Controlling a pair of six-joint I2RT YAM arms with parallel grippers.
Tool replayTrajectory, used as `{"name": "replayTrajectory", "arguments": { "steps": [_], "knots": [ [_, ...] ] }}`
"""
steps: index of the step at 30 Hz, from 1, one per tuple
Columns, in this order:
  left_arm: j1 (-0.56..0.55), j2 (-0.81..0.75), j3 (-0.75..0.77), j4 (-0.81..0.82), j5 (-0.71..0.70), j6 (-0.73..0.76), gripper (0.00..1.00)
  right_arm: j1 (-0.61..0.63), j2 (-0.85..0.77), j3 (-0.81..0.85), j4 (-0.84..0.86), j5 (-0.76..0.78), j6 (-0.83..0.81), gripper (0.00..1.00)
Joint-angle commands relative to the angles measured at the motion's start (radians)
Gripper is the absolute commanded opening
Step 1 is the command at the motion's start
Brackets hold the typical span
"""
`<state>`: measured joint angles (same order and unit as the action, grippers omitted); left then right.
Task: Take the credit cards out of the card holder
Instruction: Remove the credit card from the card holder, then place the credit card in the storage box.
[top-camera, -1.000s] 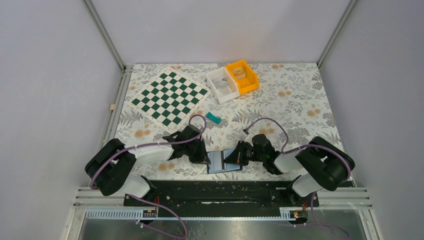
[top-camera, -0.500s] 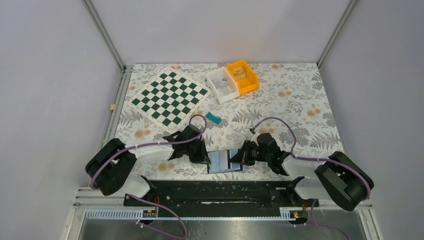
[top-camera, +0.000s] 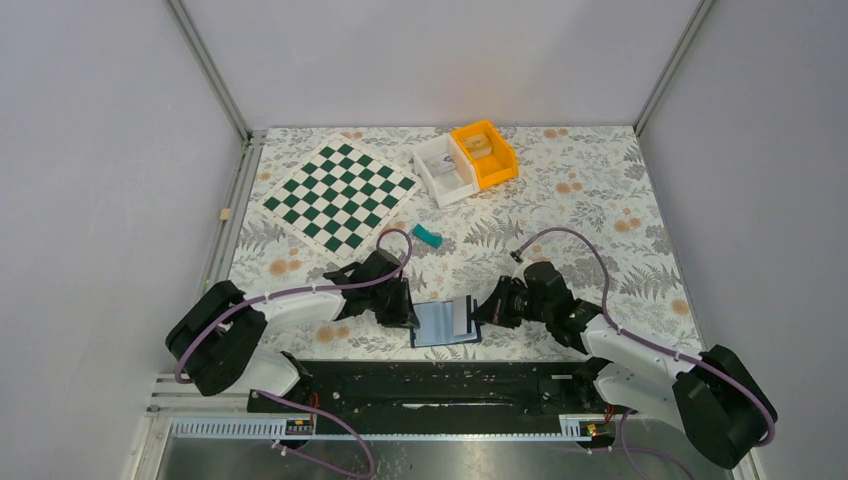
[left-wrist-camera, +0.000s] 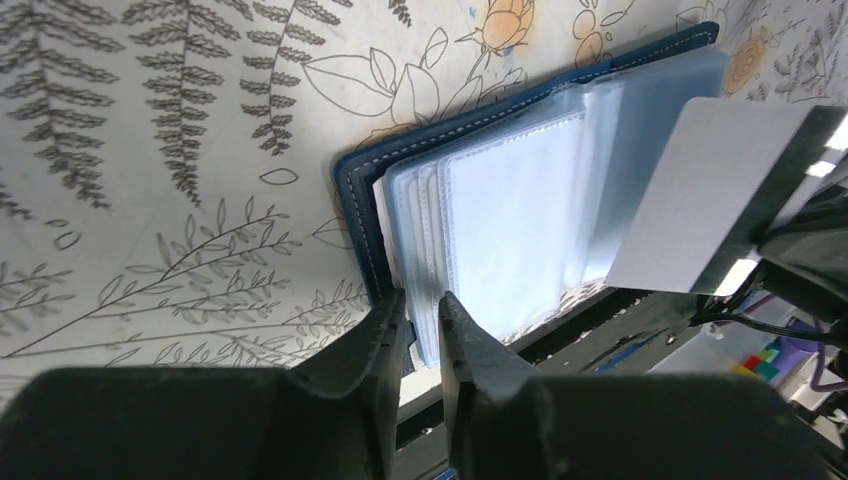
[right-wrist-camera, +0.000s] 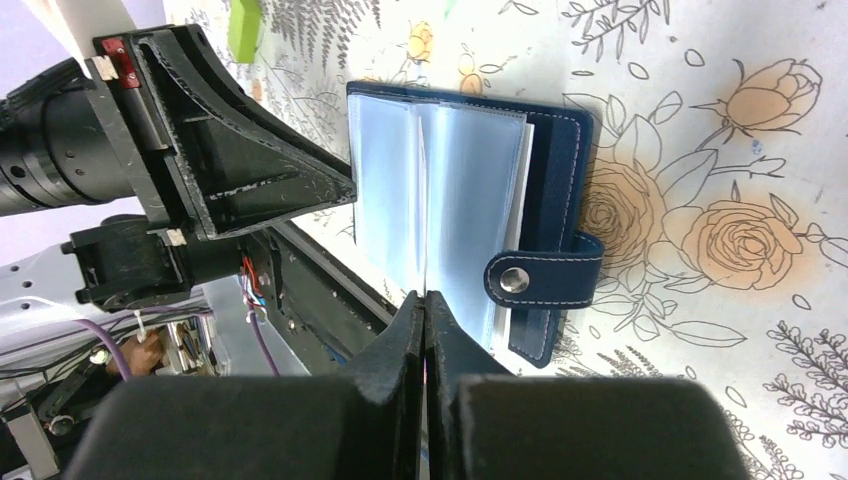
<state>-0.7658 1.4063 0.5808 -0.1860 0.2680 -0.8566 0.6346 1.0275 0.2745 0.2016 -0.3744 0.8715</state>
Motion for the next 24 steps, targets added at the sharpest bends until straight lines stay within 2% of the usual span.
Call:
{"name": "replayTrajectory", "arguments": {
  "steps": [1, 6, 11, 17, 20, 24],
  "knots": [
    [-0.001, -0.075, 0.043, -0.046, -0.046, 0.063, 0.22, -0.008, -0.053, 0.072, -0.112, 0.028, -0.004, 0.00],
    [-0.001, -0.176, 0.083, -0.030, -0.089, 0.112, 0.34, -0.009, -0.088, 0.132, -0.194, 0.020, 0.061, 0.00],
    [-0.023, -0.272, 0.068, 0.084, -0.121, 0.213, 0.39, -0.009, -0.132, 0.162, -0.261, 0.034, 0.138, 0.00],
    [-0.239, -0.432, 0.003, 0.266, -0.361, 0.547, 0.43, -0.009, -0.164, 0.177, -0.299, 0.058, 0.236, 0.00],
    [-0.331, -0.483, -0.049, 0.397, -0.391, 0.756, 0.45, -0.009, -0.190, 0.185, -0.303, 0.058, 0.251, 0.00],
    [-0.439, -0.496, -0.096, 0.481, -0.458, 0.964, 0.49, -0.009, -0.219, 0.202, -0.331, 0.075, 0.253, 0.00]
  ]
}}
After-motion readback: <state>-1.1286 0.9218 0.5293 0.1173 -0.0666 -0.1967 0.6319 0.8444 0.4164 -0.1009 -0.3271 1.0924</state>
